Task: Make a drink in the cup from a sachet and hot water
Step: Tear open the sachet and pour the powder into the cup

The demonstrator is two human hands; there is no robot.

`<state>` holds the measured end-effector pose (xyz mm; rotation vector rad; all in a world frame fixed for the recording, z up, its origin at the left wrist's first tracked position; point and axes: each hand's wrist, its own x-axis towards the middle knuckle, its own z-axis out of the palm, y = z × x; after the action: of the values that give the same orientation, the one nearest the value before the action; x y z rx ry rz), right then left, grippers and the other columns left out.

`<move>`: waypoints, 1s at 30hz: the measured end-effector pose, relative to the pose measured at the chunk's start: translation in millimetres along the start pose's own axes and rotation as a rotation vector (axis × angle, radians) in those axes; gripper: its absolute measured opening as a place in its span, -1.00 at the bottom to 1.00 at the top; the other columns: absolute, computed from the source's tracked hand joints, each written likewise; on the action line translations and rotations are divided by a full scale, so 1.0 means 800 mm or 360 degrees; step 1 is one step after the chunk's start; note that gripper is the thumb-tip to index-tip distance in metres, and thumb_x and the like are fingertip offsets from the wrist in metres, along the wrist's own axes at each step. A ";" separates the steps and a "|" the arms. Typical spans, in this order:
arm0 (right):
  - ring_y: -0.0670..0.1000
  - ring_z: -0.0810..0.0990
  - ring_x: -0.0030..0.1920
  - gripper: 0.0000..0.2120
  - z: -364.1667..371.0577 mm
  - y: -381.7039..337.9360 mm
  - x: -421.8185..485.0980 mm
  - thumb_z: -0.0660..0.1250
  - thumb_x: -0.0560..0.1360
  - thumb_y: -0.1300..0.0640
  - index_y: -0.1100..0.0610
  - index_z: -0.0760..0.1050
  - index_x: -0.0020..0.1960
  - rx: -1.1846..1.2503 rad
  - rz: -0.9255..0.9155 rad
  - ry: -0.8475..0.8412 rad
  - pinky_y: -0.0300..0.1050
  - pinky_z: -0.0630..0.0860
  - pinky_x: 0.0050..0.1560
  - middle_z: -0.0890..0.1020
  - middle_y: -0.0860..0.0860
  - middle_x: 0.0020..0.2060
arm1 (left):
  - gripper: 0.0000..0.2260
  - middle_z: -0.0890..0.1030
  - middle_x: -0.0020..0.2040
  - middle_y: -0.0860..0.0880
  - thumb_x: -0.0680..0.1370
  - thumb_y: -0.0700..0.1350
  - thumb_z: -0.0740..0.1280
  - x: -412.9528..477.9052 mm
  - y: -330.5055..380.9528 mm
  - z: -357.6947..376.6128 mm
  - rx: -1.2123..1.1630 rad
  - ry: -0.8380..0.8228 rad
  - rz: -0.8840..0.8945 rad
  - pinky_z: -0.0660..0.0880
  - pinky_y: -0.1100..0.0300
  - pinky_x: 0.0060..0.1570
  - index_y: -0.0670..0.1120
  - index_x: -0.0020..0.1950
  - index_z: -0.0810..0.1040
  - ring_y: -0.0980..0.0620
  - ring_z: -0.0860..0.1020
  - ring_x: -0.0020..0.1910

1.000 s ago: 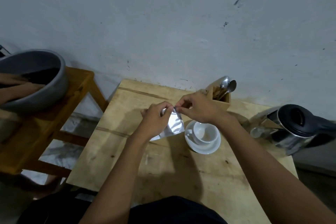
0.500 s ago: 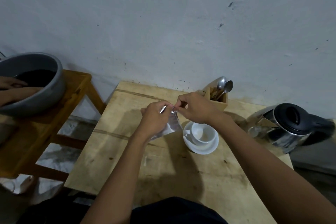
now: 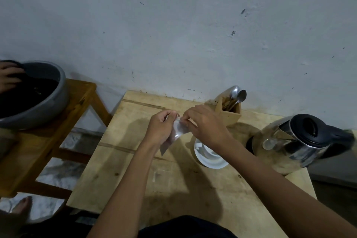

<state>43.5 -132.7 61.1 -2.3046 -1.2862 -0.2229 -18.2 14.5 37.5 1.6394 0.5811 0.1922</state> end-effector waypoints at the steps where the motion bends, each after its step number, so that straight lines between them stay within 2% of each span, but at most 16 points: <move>1: 0.04 0.62 -0.15 -0.91 -0.004 0.000 0.000 0.34 0.53 0.16 0.12 0.62 -0.07 0.0090 0.0110 -0.0017 -0.07 0.50 -0.05 0.70 -0.01 -0.17 | -0.79 0.63 -0.30 0.04 0.60 -0.06 0.24 0.001 0.001 -0.002 0.0009 -0.0029 -0.0014 0.47 0.39 -0.36 -0.02 -0.15 0.63 0.20 0.56 -0.37; 3: 0.01 0.64 -0.07 -0.90 -0.011 0.001 0.001 0.33 0.58 0.11 0.11 0.59 0.02 0.0276 0.0309 -0.0095 -0.02 0.57 -0.06 0.71 -0.01 -0.08 | -0.79 0.66 -0.26 0.05 0.60 -0.01 0.24 0.001 0.002 -0.006 0.0027 -0.0138 -0.0055 0.51 0.31 -0.24 0.00 -0.10 0.65 0.18 0.59 -0.29; 6: 0.01 0.65 -0.06 -0.88 -0.018 0.002 0.004 0.30 0.60 0.10 0.14 0.56 0.07 0.0357 0.0365 -0.0152 0.05 0.60 -0.03 0.70 0.00 -0.07 | -0.79 0.72 -0.07 0.01 0.56 0.05 0.29 0.003 0.000 -0.010 -0.0010 -0.0341 -0.0137 0.52 0.10 0.05 0.01 -0.03 0.68 0.04 0.63 -0.05; 8: -0.02 0.65 -0.07 -0.91 -0.018 0.004 0.007 0.32 0.59 0.12 0.13 0.56 0.04 0.0412 0.0355 -0.0138 0.04 0.60 -0.03 0.70 -0.02 -0.10 | -0.76 0.72 -0.06 -0.11 0.54 0.05 0.32 0.002 0.000 -0.014 -0.0050 -0.0430 -0.0143 0.52 0.05 0.03 -0.08 -0.04 0.68 -0.05 0.62 -0.07; 10: -0.07 0.65 -0.09 -0.94 -0.016 0.005 0.009 0.36 0.56 0.13 0.10 0.56 0.01 0.0521 0.0411 -0.0125 -0.04 0.61 0.00 0.67 -0.08 -0.15 | -0.76 0.70 -0.12 -0.22 0.53 0.03 0.34 0.002 0.000 -0.016 -0.0065 -0.0432 -0.0110 0.50 0.05 -0.04 -0.11 -0.11 0.67 -0.08 0.59 -0.16; 13: -0.11 0.66 -0.13 -0.93 -0.016 0.006 0.010 0.44 0.51 0.10 -0.01 0.56 -0.06 0.0814 0.0571 -0.0222 -0.20 0.58 -0.05 0.64 -0.13 -0.19 | -0.83 0.73 -0.13 -0.11 0.55 -0.03 0.35 0.004 0.004 -0.018 -0.0120 -0.0339 -0.0068 0.55 0.05 -0.05 -0.08 -0.10 0.68 0.00 0.64 -0.18; 14: -0.11 0.66 -0.17 -0.92 -0.015 0.006 0.011 0.45 0.50 0.09 -0.03 0.55 -0.10 0.0852 0.0585 -0.0272 -0.19 0.58 -0.08 0.65 -0.12 -0.22 | -0.84 0.73 -0.11 -0.10 0.55 -0.04 0.34 0.004 0.005 -0.018 -0.0113 -0.0322 -0.0058 0.56 0.02 -0.03 -0.08 -0.07 0.68 0.00 0.65 -0.15; 16: -0.06 0.69 -0.20 -0.95 -0.013 0.009 0.010 0.44 0.51 0.10 0.00 0.59 -0.12 0.0868 0.0602 -0.0286 -0.05 0.65 -0.08 0.69 -0.05 -0.23 | -0.84 0.73 -0.04 -0.10 0.54 -0.03 0.35 0.006 0.004 -0.018 -0.0087 -0.0297 -0.0018 0.57 0.00 0.01 -0.06 -0.03 0.68 -0.02 0.65 -0.07; 18: -0.02 0.69 -0.19 -0.99 -0.012 0.012 0.010 0.44 0.51 0.14 0.07 0.63 -0.08 0.0874 0.0619 -0.0213 0.07 0.65 -0.04 0.70 -0.02 -0.23 | -0.82 0.72 -0.02 -0.08 0.55 -0.01 0.34 0.006 0.004 -0.020 -0.0095 -0.0340 -0.0019 0.56 0.11 -0.07 -0.05 0.01 0.68 0.01 0.63 -0.08; 21: -0.08 0.69 -0.11 -0.98 -0.011 0.014 0.012 0.44 0.50 0.16 0.06 0.65 -0.08 0.0841 0.0581 -0.0175 0.05 0.63 0.02 0.72 -0.05 -0.18 | -0.75 0.60 -0.18 -0.13 0.55 0.03 0.32 0.005 0.003 -0.022 0.0018 -0.0431 -0.0057 0.50 0.23 -0.28 -0.11 0.02 0.67 -0.01 0.52 -0.22; 24: -0.09 0.67 -0.07 -0.97 -0.006 0.015 0.011 0.43 0.50 0.16 0.08 0.65 -0.10 0.0764 0.0514 -0.0139 0.07 0.60 0.04 0.72 -0.09 -0.16 | -0.74 0.55 -0.25 -0.08 0.51 0.06 0.36 0.007 0.000 -0.021 0.0031 -0.0349 -0.0071 0.46 0.29 -0.32 -0.11 -0.16 0.68 0.05 0.48 -0.27; 27: 0.03 0.62 -0.12 -0.97 0.003 0.017 0.007 0.41 0.48 0.24 0.15 0.59 -0.13 0.0585 0.0196 0.0083 0.10 0.58 -0.09 0.65 0.00 -0.17 | -0.52 0.56 -0.19 -0.14 0.36 0.26 0.41 0.009 0.000 -0.018 -0.0103 -0.0362 -0.0076 0.36 0.10 -0.11 -0.19 -0.17 0.66 -0.02 0.44 -0.20; 30: 0.05 0.59 -0.09 -0.95 0.012 0.010 0.000 0.42 0.45 0.35 0.24 0.57 -0.14 0.0493 -0.0050 0.0309 -0.20 0.52 -0.01 0.65 0.10 -0.14 | -0.50 0.60 -0.08 -0.14 0.40 0.19 0.42 0.012 0.003 -0.017 -0.0302 -0.0288 -0.0117 0.35 0.06 0.02 -0.28 -0.13 0.64 0.00 0.48 -0.10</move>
<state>49.3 -131.9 49.9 -1.9523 -1.1694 -0.2333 -15.6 30.8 40.1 1.4318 0.4693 0.0421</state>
